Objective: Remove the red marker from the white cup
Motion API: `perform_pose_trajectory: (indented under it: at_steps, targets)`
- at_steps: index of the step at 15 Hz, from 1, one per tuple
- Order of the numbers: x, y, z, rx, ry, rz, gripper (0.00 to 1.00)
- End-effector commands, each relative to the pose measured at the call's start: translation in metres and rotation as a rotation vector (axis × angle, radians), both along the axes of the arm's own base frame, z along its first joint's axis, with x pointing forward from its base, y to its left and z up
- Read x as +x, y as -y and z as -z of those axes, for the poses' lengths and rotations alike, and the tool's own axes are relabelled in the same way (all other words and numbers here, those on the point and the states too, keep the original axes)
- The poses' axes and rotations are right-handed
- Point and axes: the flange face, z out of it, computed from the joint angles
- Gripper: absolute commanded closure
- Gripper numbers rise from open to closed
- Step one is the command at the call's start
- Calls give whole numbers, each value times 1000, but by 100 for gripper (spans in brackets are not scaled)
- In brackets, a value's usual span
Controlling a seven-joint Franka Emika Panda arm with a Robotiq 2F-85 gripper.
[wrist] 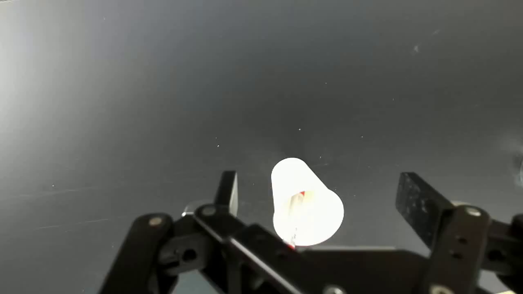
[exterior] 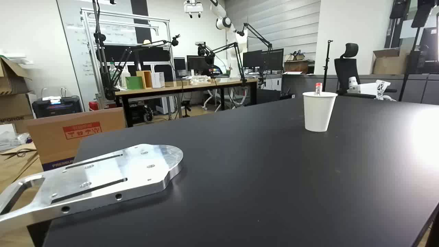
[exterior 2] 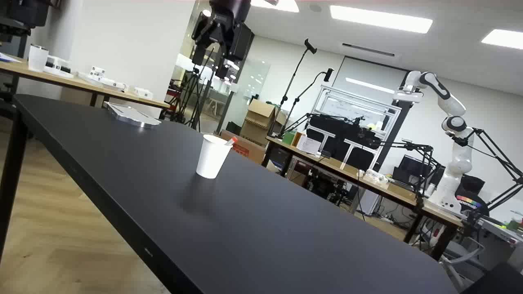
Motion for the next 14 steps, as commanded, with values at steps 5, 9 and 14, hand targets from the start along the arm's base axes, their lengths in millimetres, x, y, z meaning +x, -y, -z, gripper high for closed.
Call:
perform_pose_trajectory:
  at_steps: [5, 9, 14]
  targets:
    - [0, 0, -1, 0, 0, 0, 0]
    - [0, 0, -1, 0, 0, -1, 0]
    - [16, 3, 6, 10, -16, 0, 0]
